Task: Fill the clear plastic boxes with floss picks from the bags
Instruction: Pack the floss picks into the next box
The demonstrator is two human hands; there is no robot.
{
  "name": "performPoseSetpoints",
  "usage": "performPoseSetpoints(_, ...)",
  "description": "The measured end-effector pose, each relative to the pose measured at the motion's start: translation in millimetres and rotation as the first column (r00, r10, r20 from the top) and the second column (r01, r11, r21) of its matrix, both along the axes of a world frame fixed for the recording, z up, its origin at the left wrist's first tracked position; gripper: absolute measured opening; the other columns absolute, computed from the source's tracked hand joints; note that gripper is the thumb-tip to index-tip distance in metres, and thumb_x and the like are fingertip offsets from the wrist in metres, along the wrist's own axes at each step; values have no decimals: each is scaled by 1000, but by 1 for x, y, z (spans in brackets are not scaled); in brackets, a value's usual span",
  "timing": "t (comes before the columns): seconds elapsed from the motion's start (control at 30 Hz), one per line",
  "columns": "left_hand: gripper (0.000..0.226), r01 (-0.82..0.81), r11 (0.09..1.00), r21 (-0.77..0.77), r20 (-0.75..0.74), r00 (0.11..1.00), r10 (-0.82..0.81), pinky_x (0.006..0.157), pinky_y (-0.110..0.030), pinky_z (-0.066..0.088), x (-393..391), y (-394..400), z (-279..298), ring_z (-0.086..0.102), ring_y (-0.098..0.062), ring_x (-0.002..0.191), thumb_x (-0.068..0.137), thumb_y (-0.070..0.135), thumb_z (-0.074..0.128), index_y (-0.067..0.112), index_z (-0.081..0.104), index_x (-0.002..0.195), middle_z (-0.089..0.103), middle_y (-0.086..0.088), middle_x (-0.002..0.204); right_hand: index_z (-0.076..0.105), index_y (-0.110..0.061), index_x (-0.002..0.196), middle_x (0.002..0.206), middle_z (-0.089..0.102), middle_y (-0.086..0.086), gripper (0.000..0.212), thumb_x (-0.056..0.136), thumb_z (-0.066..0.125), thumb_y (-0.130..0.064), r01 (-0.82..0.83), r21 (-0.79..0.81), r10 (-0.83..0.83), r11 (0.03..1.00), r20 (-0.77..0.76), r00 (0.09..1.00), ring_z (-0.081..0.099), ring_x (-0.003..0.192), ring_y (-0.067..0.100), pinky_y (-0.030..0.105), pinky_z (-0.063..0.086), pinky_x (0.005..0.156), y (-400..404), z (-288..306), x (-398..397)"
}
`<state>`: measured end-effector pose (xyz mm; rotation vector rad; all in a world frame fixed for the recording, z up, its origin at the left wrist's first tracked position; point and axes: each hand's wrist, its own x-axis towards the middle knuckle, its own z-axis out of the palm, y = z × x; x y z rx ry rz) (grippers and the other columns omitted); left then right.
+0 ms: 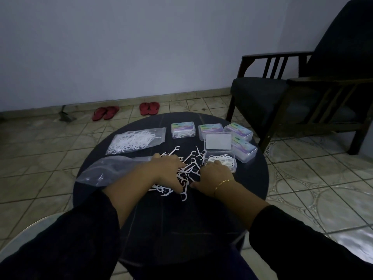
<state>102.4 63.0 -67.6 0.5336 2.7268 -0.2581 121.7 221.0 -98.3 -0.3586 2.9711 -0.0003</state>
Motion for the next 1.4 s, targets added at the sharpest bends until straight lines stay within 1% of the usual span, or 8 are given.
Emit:
performPoseSetpoints(0.17,72,15,999,-41,-108,994,-19,104,-42,20,2,-5,-12,31,-19,132,75,55,63,27,43,138,39,3,140,57,-9,121,128,54,11,49,93,49,-48,47,-1,-47,999,0,999,43,123,28,39,39,98,-4,0,3)
performPoseSetpoints(0.3,40,16,1000,21,-183,983,-11,97,-41,24,1,-9,-21,43,-19,117,79,54,59,27,64,108,53,3,117,59,-9,118,125,56,9,31,95,48,-25,82,-25,-83,996,-66,994,45,120,27,37,40,96,-1,1,4)
performPoseSetpoints(0.47,23,8,989,147,-222,975,25,106,-47,24,-2,-8,-28,53,-15,98,85,44,58,22,59,81,58,8,89,59,-11,117,123,57,9,31,93,49,-27,110,-58,-113,992,-59,992,46,118,27,37,40,96,4,0,3)
performPoseSetpoints(0.6,18,7,987,158,-242,970,32,100,-44,24,-3,-3,-32,55,-17,103,88,44,56,27,54,82,52,10,87,58,-13,120,124,56,9,39,94,48,-40,122,-71,-125,990,-42,991,46,119,26,37,40,95,4,-6,2)
performPoseSetpoints(0.8,25,-44,988,146,-263,961,82,105,-43,19,-3,6,-38,50,-19,114,92,45,51,29,67,102,61,3,109,61,-10,116,122,58,9,28,96,44,-21,138,-98,-146,985,-80,986,47,119,26,36,41,96,2,-6,0)
performPoseSetpoints(0.9,25,-97,978,184,-292,945,149,106,-40,19,-5,9,-40,49,-18,118,91,48,54,36,69,107,61,5,114,60,-12,117,122,58,8,29,94,47,-23,153,-95,-160,984,-73,984,47,118,26,37,42,97,4,-7,-1)
performPoseSetpoints(1.23,21,-186,959,216,-258,936,239,107,-44,15,-3,17,-41,56,-16,109,92,48,54,35,69,96,68,9,102,57,-11,118,120,59,8,45,84,64,-41,286,-161,-263,945,150,953,53,113,26,36,46,92,22,-2,1)
performPoseSetpoints(1.4,23,-241,955,172,-258,925,279,93,-39,19,-7,22,-39,58,-14,100,87,50,60,31,71,89,69,10,91,61,-12,107,111,63,7,41,81,66,-43,306,-190,-273,933,181,945,58,105,26,36,50,89,32,-2,0)
